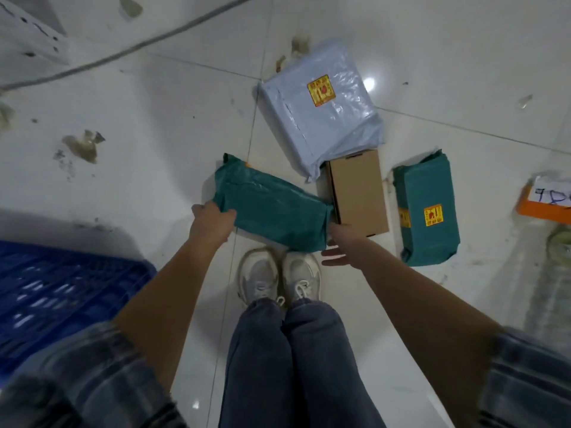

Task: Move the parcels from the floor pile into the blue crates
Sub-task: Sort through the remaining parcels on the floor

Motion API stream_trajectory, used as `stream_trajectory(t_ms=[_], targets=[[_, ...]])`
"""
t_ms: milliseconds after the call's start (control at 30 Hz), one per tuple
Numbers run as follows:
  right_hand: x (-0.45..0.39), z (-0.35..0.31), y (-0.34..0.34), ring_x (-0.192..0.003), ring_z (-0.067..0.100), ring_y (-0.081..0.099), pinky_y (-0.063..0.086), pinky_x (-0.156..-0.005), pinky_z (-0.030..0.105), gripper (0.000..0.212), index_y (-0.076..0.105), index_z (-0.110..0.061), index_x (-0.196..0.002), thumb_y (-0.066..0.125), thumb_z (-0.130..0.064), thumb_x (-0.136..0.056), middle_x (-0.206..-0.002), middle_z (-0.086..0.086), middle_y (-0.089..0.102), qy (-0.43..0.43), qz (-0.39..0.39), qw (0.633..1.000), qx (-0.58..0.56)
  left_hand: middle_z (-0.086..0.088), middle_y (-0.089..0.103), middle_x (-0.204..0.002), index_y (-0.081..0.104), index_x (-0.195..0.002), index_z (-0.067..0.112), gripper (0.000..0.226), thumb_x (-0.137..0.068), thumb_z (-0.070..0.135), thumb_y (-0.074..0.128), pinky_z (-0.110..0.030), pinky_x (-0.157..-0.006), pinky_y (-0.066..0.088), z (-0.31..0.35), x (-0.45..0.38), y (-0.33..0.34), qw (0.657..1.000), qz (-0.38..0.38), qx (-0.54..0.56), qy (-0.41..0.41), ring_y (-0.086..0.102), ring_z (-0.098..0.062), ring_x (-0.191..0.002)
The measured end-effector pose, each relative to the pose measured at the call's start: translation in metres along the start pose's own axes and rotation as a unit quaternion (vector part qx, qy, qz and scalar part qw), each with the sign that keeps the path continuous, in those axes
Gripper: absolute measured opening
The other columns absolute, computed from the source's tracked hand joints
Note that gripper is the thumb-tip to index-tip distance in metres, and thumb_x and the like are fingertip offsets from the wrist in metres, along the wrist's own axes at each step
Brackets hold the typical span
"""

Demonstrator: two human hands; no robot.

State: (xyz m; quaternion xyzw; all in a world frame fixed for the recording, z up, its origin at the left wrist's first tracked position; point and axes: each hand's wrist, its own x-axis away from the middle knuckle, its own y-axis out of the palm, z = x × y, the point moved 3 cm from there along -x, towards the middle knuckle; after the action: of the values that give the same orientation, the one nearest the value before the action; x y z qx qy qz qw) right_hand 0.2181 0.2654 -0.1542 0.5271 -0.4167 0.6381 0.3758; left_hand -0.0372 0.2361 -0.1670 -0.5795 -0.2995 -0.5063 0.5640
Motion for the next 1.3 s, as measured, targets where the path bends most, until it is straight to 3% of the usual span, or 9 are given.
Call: stream_trajectory(t_ms=[133,233,500,733,900,1033,1100,1200,1300], targets=[[-0.048,0.002,0.014,-0.070,0.030,0.061,0.057,-0.045,0.036,0.046,0.041,-0.004,-0.133,0.040,-0.034,-0.099,-0.095,0.016,0.057,0.033,0.002,0.998,-0.049,-0.015,0.050,-0.128,0.043,-0.134,0.008,0.068,-0.075,0.040,0.055,-0.038,-0.064,0.060,0.006,-0.049,0.009,0.997,-0.006,0.077,-0.001,0.063,-0.036,-0.095],[-0.070,0.004,0.018,-0.075,0.035,0.062,0.055,-0.062,0.048,0.055,0.029,-0.010,-0.141,0.036,-0.044,-0.098,-0.110,0.022,0.056,0.053,0.004,0.992,-0.112,-0.007,0.049,-0.120,0.034,-0.139,0.014,0.054,-0.095,0.044,0.039,-0.030,-0.048,0.052,0.009,-0.069,0.025,0.989,-0.025,0.148,-0.007,0.059,-0.025,-0.074],[-0.076,0.008,0.019,-0.089,0.044,0.062,0.054,-0.070,0.051,0.095,0.029,-0.009,-0.144,0.037,-0.077,-0.078,-0.125,0.025,0.052,0.118,-0.051,0.975,-0.182,-0.008,0.048,-0.139,0.035,-0.142,0.023,0.065,-0.093,0.064,0.023,-0.038,-0.078,0.052,0.005,-0.062,0.035,0.964,-0.021,0.260,-0.049,0.056,-0.030,-0.096],[-0.029,0.007,0.004,-0.097,0.047,0.059,0.049,-0.075,0.055,0.083,0.024,-0.025,-0.146,0.021,-0.077,-0.082,-0.132,0.027,0.049,0.072,-0.095,0.942,-0.312,-0.007,0.055,-0.135,0.045,-0.138,0.022,0.073,-0.091,0.067,0.011,-0.042,-0.102,0.043,-0.005,-0.012,0.002,0.915,-0.030,0.397,-0.060,0.058,-0.029,-0.112],[0.026,0.003,-0.006,-0.106,0.037,0.061,0.056,-0.076,0.048,0.045,0.050,-0.016,-0.126,0.051,-0.041,-0.089,-0.123,0.018,0.057,0.011,-0.108,0.955,-0.276,-0.008,0.061,-0.121,0.053,-0.128,0.013,0.057,-0.095,0.051,0.027,-0.038,-0.091,0.048,-0.015,0.032,-0.028,0.886,-0.039,0.462,0.012,0.060,-0.023,-0.106],[0.071,0.002,-0.017,-0.090,0.021,0.061,0.057,-0.068,0.031,0.021,0.056,-0.011,-0.105,0.041,-0.007,-0.090,-0.101,0.009,0.064,-0.048,-0.154,0.961,-0.225,0.000,0.071,-0.070,0.072,-0.074,0.014,0.022,-0.077,0.032,0.060,-0.019,-0.057,0.054,-0.021,0.067,-0.051,0.841,-0.110,0.527,0.052,0.069,-0.012,-0.065],[0.085,0.003,-0.019,-0.089,0.022,0.060,0.052,-0.065,0.034,0.030,0.054,-0.007,-0.112,0.045,-0.002,-0.084,-0.108,0.012,0.064,-0.084,-0.150,0.966,-0.193,0.003,0.072,-0.069,0.075,-0.063,0.019,0.015,-0.067,0.032,0.070,-0.018,-0.058,0.055,-0.024,0.082,-0.060,0.841,-0.118,0.523,0.076,0.070,-0.010,-0.067],[0.098,0.008,-0.018,-0.096,0.030,0.059,0.054,-0.061,0.034,0.083,0.036,-0.015,-0.139,0.058,0.000,-0.061,-0.134,0.018,0.051,-0.101,-0.121,0.969,-0.191,0.003,0.069,-0.091,0.072,-0.090,0.017,0.021,-0.087,0.032,0.058,-0.022,-0.065,0.055,-0.036,0.098,-0.068,0.858,-0.073,0.508,0.024,0.066,-0.012,-0.084],[0.117,0.009,-0.012,-0.090,0.028,0.057,0.051,-0.057,0.033,0.077,0.030,-0.023,-0.140,0.048,0.008,-0.072,-0.133,0.017,0.049,-0.128,-0.098,0.970,-0.180,-0.003,0.056,-0.129,0.048,-0.134,0.014,0.078,-0.069,0.047,0.077,-0.033,-0.076,0.054,-0.049,0.115,-0.073,0.863,-0.047,0.503,-0.004,0.058,-0.021,-0.111]])
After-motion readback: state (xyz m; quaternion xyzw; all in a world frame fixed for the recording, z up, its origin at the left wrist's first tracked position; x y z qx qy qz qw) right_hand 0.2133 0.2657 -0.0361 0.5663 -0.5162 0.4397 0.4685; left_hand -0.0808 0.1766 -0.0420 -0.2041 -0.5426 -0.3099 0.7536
